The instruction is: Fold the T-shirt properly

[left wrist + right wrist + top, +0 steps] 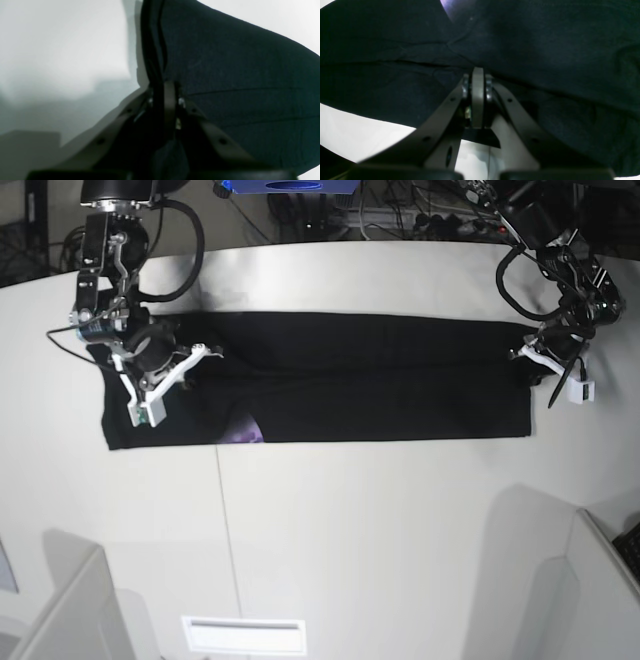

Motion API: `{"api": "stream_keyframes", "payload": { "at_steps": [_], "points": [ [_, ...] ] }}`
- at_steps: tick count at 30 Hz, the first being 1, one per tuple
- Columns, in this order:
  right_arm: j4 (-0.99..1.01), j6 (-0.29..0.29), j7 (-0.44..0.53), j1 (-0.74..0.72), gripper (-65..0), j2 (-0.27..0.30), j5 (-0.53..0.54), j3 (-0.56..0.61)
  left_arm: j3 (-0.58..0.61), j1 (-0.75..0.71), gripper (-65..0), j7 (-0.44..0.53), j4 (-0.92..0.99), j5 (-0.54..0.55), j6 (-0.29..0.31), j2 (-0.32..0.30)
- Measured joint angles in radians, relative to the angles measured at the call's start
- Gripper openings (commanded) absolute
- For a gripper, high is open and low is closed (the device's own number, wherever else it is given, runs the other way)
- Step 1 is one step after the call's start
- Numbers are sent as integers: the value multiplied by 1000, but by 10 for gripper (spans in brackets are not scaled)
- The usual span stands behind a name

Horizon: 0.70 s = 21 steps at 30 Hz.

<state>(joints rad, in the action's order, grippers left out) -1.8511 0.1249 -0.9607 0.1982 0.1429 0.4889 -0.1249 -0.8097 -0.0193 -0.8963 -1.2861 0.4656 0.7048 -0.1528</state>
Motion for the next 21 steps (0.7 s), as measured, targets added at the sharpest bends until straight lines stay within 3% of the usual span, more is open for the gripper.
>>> {"api": "stream_keyframes", "payload": {
  "at_steps": [5,12,17,21],
  "points": [
    [0,0,0,2,-650,0,1,0,-5,-10,-650,39,-2,-9,3,-2],
    [-2,0,8,33,-650,-6,0,0,-5,-31,-650,50,2,-32,0,-71],
    [-2,0,7,35,-650,-6,163,-4,-4,-61,-650,25,-70,-64,-17,-90],
    [-2,0,8,33,-650,-6,188,-4,-6,-110,-650,14,-214,-71,-16,-85]
  ]
}}
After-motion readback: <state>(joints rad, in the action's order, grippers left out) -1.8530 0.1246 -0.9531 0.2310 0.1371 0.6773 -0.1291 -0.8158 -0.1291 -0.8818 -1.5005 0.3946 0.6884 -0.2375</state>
